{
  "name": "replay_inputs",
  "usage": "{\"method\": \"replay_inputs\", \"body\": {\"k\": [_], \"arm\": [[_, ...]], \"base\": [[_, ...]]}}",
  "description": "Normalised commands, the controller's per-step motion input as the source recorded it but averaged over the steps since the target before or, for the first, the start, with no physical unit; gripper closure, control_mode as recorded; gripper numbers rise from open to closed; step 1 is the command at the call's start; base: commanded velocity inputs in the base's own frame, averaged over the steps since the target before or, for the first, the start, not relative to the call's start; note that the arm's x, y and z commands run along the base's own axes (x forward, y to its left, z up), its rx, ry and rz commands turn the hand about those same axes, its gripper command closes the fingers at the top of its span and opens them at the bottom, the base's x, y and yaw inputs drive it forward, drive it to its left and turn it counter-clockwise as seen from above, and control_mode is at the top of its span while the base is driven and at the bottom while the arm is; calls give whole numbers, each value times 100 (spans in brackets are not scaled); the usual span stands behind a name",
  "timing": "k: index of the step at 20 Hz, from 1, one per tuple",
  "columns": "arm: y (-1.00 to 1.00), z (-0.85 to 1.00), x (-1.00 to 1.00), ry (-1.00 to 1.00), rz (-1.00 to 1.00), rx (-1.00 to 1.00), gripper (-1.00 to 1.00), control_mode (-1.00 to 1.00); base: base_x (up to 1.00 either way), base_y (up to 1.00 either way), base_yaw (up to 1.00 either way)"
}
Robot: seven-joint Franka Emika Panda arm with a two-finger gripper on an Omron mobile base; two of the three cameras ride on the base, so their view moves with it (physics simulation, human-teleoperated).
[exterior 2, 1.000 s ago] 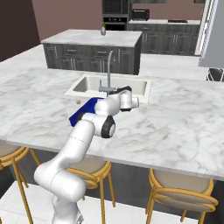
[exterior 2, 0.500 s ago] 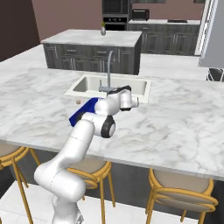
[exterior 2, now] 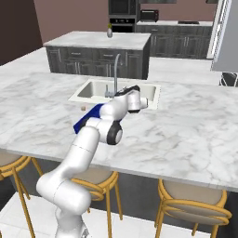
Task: Take out the milk from the fridge and place it on the tray on the counter. Then take the sugar cube near the tray and place it in the tray.
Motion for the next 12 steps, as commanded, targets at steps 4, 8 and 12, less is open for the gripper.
{"method": "replay_inputs", "body": {"k": [4, 8, 12], "arm": [[0, 58, -14, -19, -3, 0, -100, -100], [24, 48, -29, -14, -6, -9, -100, -100], [64, 24, -41, -15, -12, -21, -100, -100]], "base": [[0, 0, 0], [0, 0, 0], [0, 0, 0]]}}
